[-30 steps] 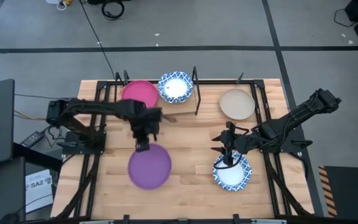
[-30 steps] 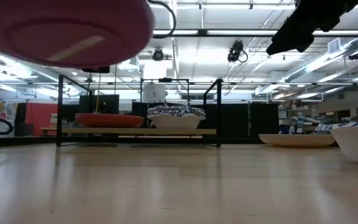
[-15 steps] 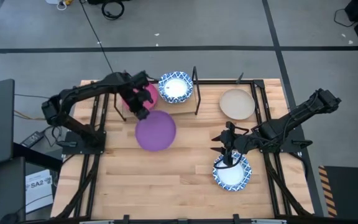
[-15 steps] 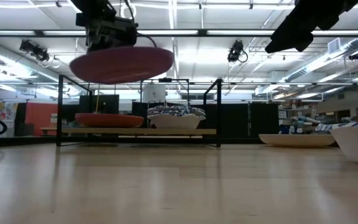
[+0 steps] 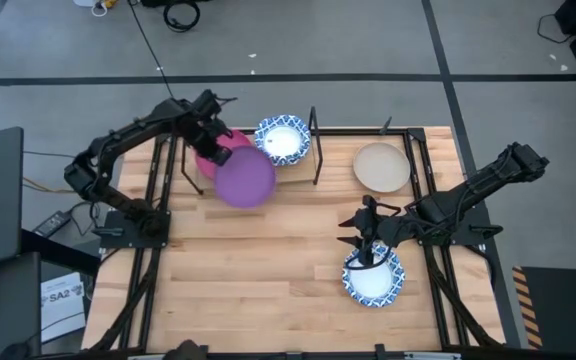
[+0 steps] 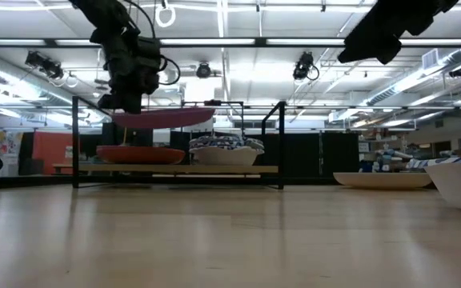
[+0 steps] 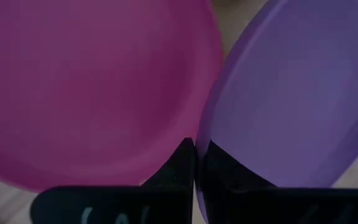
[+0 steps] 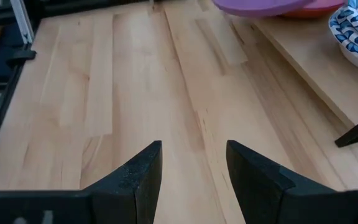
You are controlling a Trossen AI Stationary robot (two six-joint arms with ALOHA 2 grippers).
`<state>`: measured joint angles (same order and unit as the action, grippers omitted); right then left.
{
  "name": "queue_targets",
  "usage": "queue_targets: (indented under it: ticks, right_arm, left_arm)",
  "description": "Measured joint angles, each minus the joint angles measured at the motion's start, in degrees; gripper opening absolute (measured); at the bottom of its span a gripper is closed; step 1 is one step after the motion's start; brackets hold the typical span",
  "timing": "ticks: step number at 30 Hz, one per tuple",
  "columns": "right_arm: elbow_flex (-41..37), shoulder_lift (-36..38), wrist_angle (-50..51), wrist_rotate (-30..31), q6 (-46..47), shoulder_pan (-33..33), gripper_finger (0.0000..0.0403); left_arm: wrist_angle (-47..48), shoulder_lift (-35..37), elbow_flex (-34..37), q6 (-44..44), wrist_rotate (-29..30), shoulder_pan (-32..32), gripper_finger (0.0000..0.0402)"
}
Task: Place and stack plates onto a shelf
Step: Stack the violet plate on top of the pink plate on the shelf
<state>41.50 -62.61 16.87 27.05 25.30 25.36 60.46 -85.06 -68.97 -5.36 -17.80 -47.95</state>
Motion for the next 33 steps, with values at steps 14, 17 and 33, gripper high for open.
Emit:
queue_targets:
  ticks: [14, 17, 33]
  right_arm:
    - [0.0, 0.0, -16.7, 12.2, 0.0, -6.3, 0.0185]
    - [0.0, 0.0, -18.8, 12.3, 0.0, -9.3, 0.0185]
    - [0.0, 0.0, -26.3, 5.9, 3.2, -24.2, 0.0185]
  left_arm:
    - [-11.1, 0.0, 0.0, -5.7, -0.4, -0.2, 0.0014]
    - [-14.4, 0.0, 0.0, -6.4, -1.1, 1.1, 0.0014]
    - [-27.4, 0.0, 0.0, -13.6, -1.9, 12.8, 0.0014]
